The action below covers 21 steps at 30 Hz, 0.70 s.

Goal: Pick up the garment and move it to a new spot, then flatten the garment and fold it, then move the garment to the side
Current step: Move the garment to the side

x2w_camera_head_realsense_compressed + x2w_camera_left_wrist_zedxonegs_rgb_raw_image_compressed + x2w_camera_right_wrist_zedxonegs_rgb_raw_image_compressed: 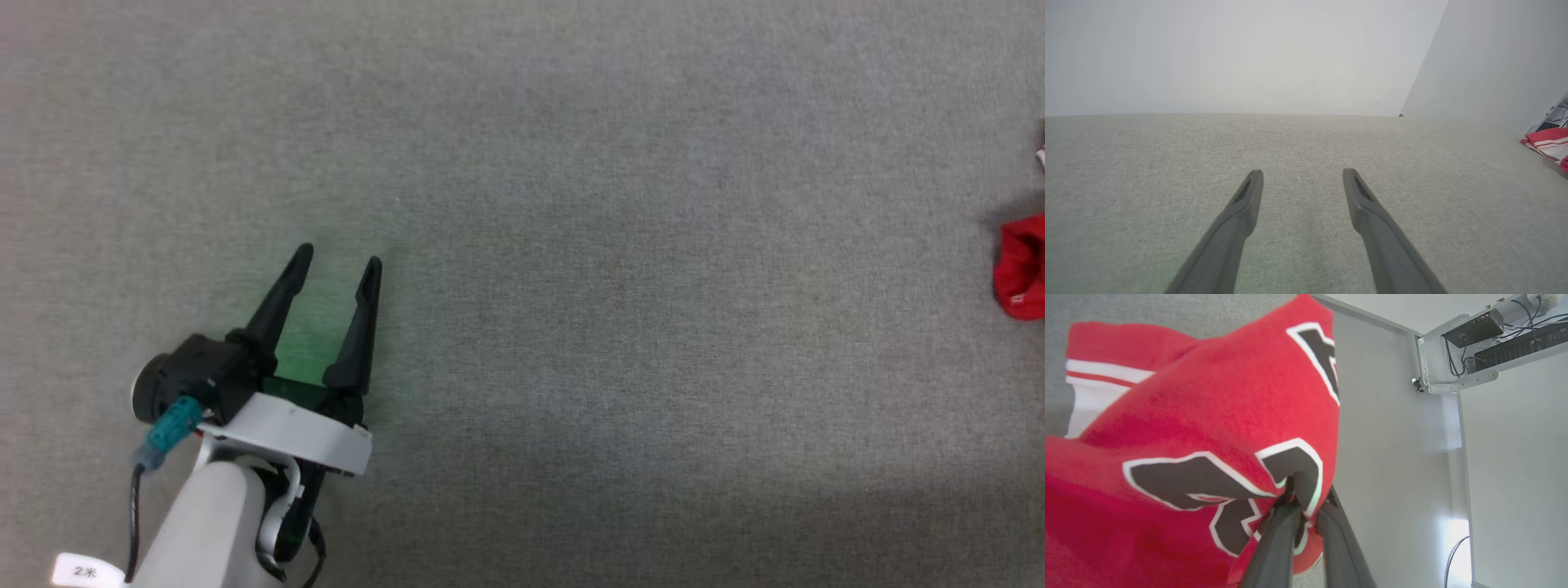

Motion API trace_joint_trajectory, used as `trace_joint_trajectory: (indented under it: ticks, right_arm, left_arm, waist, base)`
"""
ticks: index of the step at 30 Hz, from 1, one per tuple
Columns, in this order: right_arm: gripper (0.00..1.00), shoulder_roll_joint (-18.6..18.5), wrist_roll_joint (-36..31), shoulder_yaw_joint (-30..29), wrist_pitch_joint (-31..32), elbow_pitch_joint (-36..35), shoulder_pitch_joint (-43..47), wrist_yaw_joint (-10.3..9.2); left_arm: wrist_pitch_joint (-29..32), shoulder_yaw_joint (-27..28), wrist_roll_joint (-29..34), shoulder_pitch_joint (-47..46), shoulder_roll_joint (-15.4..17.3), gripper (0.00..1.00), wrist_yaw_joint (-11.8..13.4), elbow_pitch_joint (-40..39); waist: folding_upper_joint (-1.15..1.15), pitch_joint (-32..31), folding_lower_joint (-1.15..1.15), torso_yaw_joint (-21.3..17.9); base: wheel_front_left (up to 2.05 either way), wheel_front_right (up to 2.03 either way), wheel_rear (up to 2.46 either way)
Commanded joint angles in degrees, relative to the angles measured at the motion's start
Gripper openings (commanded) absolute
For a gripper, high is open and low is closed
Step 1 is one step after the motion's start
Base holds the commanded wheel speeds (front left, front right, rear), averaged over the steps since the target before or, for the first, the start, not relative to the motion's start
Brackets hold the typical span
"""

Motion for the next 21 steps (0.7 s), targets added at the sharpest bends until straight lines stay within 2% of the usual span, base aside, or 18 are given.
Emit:
trace_joint_trajectory:
  ticks: [1, 5, 14, 21]
  right_arm:
    - [0.00, -0.7, -0.8, 0.2, 0.4, -0.6, 0.2, -0.07]
    - [0.00, -0.2, -1.9, -0.7, 0.9, -1.3, 1.3, -0.07]
    - [0.00, 6.3, -5.6, -4.3, 0.8, 0.8, 1.6, -0.07]
    - [0.00, 9.2, -9.8, -7.9, 1.3, 3.8, -0.4, -0.06]
  left_arm:
    - [0.0, -0.1, 0.1, -0.8, 0.4, 1.00, -0.1, -0.2]
    - [0.0, -0.8, -0.1, -1.7, 0.6, 1.00, -0.1, -0.3]
    - [0.0, -2.2, -0.8, -3.0, 1.3, 1.00, -0.1, -0.3]
    - [0.0, -2.4, -1.2, -3.5, 1.6, 1.00, -0.1, -0.1]
  waist:
    - [0.00, 1.7, 0.00, -1.2]
    - [0.00, 2.8, 0.00, -1.1]
    - [0.00, 4.9, 0.00, 1.0]
    - [0.00, 6.0, 0.00, 2.4]
  base:
    - [0.00, 0.00, 0.00]
    - [0.00, 0.00, 0.00]
    - [0.00, 0.00, 0.00]
    - [0.00, 0.00, 0.00]
